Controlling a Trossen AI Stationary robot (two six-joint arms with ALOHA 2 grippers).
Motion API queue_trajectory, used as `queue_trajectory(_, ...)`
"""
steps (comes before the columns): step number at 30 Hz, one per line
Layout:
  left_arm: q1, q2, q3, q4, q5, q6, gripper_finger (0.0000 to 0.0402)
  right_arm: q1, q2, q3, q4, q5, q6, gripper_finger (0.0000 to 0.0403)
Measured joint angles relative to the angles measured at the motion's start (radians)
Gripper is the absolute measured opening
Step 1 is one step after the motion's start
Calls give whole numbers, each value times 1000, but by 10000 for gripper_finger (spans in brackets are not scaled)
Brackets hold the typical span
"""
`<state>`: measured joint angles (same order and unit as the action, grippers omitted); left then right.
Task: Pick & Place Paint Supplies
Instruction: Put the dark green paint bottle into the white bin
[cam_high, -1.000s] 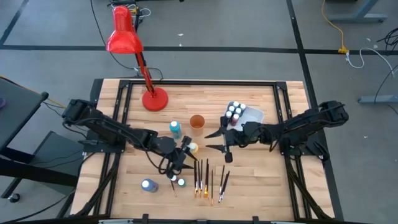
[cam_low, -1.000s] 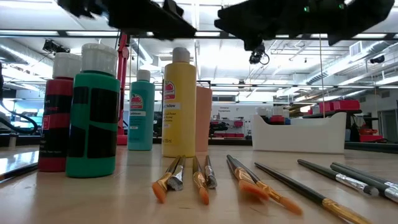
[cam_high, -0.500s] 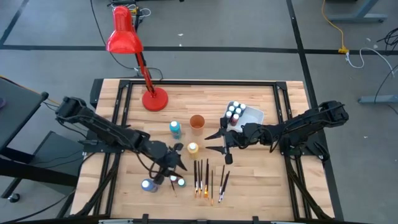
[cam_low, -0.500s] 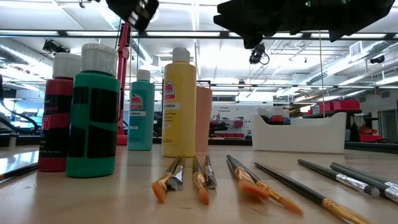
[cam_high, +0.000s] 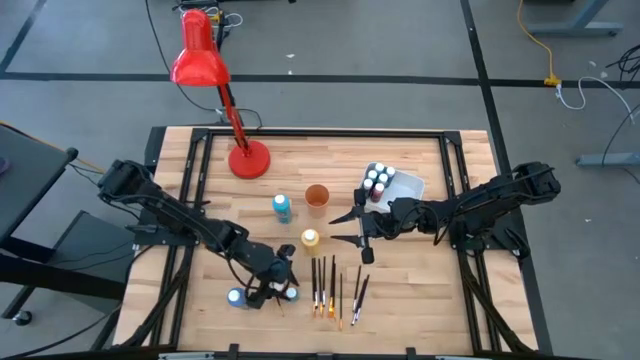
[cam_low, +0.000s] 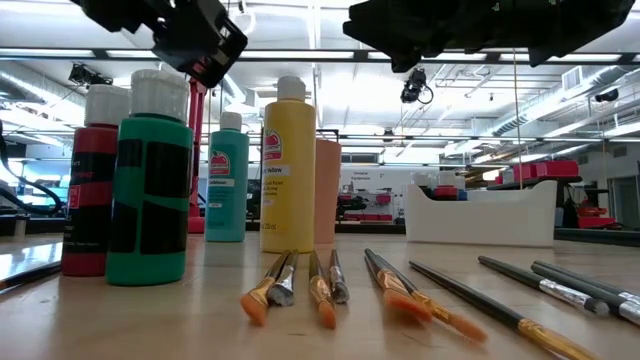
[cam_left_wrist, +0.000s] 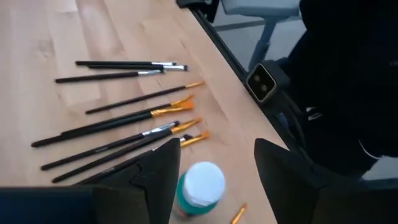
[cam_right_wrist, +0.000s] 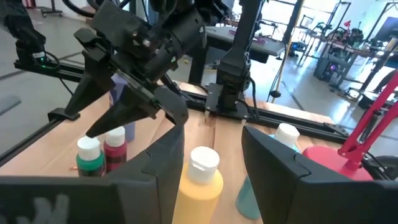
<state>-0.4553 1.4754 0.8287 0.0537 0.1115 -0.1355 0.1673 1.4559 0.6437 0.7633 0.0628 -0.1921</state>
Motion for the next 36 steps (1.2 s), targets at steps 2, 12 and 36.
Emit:
queue_trajectory(2,-9,0,0,-5,-1,1,217,0,0,0,0,0,0,167)
queue_trajectory(12,-15,109,-1,19,-10,19,217,0,0,0,16,0,-6,167)
queue_trajectory(36,-15,85,0,92,-76,126,127,0,0,0,14,0,0,230)
